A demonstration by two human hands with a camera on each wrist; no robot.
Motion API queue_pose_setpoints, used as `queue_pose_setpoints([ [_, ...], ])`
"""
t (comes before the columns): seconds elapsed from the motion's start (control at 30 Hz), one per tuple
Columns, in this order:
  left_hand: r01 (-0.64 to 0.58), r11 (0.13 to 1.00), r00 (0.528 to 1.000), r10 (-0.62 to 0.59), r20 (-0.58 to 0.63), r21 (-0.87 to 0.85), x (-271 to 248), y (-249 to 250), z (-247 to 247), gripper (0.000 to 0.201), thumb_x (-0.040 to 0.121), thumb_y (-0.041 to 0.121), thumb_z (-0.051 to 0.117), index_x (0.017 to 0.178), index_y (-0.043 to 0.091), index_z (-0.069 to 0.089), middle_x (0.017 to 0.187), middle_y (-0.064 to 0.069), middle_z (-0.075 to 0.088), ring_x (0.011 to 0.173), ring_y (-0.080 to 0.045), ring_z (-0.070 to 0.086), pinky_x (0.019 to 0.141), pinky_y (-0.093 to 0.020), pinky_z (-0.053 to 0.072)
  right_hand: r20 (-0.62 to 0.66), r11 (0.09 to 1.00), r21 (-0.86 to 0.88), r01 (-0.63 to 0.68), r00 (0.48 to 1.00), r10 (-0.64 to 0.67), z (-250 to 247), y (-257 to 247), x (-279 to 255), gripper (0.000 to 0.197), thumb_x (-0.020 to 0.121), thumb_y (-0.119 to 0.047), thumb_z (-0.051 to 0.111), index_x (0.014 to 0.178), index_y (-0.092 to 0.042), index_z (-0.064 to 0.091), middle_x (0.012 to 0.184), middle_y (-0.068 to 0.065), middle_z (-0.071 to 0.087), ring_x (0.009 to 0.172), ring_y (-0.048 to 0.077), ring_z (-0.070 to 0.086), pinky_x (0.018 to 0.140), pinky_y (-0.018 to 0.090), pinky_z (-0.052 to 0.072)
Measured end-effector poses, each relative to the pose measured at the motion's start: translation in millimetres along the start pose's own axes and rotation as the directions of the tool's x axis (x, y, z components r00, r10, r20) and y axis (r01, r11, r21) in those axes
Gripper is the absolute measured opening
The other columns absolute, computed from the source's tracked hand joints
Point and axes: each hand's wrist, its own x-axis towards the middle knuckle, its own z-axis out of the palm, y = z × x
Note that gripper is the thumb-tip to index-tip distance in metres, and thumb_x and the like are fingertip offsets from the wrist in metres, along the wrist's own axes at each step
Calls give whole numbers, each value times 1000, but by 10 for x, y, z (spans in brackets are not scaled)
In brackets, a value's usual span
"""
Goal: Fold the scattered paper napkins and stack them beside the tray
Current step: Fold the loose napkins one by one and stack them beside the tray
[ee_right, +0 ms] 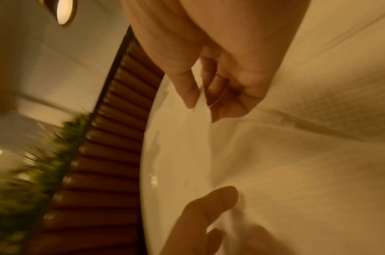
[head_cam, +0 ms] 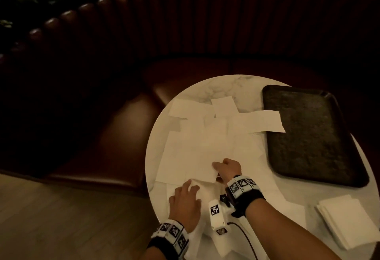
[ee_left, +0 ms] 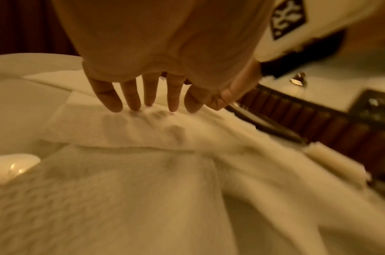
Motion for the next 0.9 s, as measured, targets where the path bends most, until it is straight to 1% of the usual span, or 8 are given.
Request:
queue_pose_setpoints([
  [0.1,84,929,977,-147,-154,-360,39,-27,-198,29,105,31,31,122,30,54,134,5,53,125,-20,43,107,-39,31,156,981,191,41,985,-72,-233,-130,-372,11,82,-2,66,75,1,58,87,29,62,77,31,64,79,47,55],
  [0.17,74,714,962,-236,-140,-696,27,43,-379,33,105,36,31,111,25,62,122,3,63,115,-19,53,102,-37,37,261,965,257,60,957,-128,-474,-169,-678,15,86,0,62,101,3,64,102,21,71,88,31,67,80,45,55],
  [0.23,54,475,990,-137,-13,-878,-48,208,-562,46,103,47,27,109,23,66,111,2,71,104,-16,63,90,-34,44,349,954,286,87,918,-188,-705,-175,-962,26,88,3,57,111,-7,66,108,12,73,94,27,68,79,39,55],
  [0.33,-31,386,996,95,6,-922,-181,499,-749,42,99,50,42,107,19,69,105,-3,74,95,-19,69,83,-36,52,394,955,259,146,886,-243,-960,-133,-1282,32,88,6,56,115,-9,66,111,11,72,101,27,69,86,40,55],
  [0.4,-102,328,991,117,-67,-939,-264,647,-804,23,96,27,59,100,7,68,96,-10,74,84,-20,68,73,-31,53,336,956,193,220,901,-275,-1062,-93,-1420,29,88,4,57,112,-10,67,109,10,73,101,28,69,89,44,55],
  [0.57,-227,356,971,153,-183,-907,-475,819,-867,6,90,6,64,95,3,67,85,-10,75,77,-19,69,66,-24,54,146,915,263,306,925,-352,-1172,-80,-1667,12,87,-12,65,93,-4,70,94,18,72,84,24,66,78,42,53],
  [0.7,-289,438,957,147,-249,-851,-621,868,-884,45,86,9,71,122,27,53,86,-3,72,83,-19,70,75,-29,57,6,878,324,352,927,-374,-1157,-92,-1791,23,85,-14,67,63,-14,66,64,2,58,64,12,52,63,27,45],
  [0.9,-585,656,786,311,-535,-478,-736,882,-1001,26,84,21,72,99,41,65,93,22,67,85,-6,64,72,-13,48,-78,853,256,455,889,-451,-1156,-33,-1902,18,84,-15,68,68,-8,69,62,-1,62,64,10,55,69,31,47],
])
